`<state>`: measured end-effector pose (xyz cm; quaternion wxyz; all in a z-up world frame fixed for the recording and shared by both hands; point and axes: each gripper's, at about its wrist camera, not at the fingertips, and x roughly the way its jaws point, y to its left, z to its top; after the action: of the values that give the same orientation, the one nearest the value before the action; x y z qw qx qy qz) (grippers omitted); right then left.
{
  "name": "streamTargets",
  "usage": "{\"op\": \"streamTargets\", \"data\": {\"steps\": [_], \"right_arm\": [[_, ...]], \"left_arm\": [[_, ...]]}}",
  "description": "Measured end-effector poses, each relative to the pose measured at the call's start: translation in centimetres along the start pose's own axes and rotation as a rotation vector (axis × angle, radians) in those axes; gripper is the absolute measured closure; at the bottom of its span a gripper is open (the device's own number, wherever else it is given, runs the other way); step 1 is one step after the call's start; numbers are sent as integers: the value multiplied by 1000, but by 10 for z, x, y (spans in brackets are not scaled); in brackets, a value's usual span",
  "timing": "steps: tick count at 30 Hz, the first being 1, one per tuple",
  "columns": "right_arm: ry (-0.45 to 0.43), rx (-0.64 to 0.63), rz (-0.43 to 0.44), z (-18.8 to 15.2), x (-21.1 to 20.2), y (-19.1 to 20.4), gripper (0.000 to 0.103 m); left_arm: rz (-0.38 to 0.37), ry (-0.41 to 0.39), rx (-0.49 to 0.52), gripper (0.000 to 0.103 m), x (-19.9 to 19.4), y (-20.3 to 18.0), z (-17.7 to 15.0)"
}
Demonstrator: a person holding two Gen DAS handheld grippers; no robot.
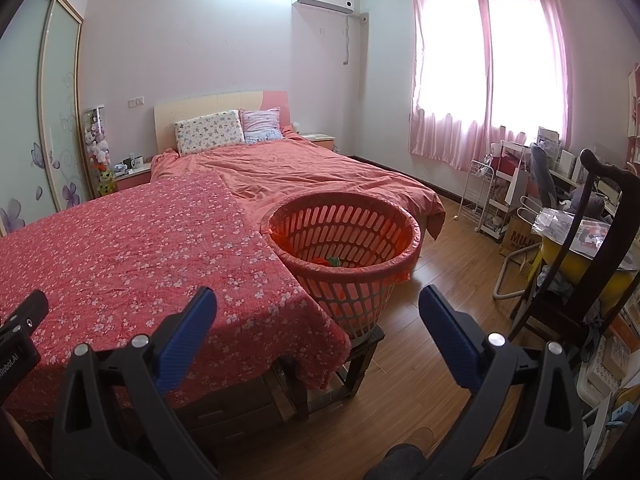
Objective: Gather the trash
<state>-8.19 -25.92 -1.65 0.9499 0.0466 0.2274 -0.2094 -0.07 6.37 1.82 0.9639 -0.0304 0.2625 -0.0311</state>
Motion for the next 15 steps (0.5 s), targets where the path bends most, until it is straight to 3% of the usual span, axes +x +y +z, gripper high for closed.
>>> {"op": "streamTargets", "data": {"steps": [15], "right_arm": [[2, 1, 1, -2, 2, 1, 4]], "left_arm": [[0, 1, 2, 2, 1, -2, -1]]}}
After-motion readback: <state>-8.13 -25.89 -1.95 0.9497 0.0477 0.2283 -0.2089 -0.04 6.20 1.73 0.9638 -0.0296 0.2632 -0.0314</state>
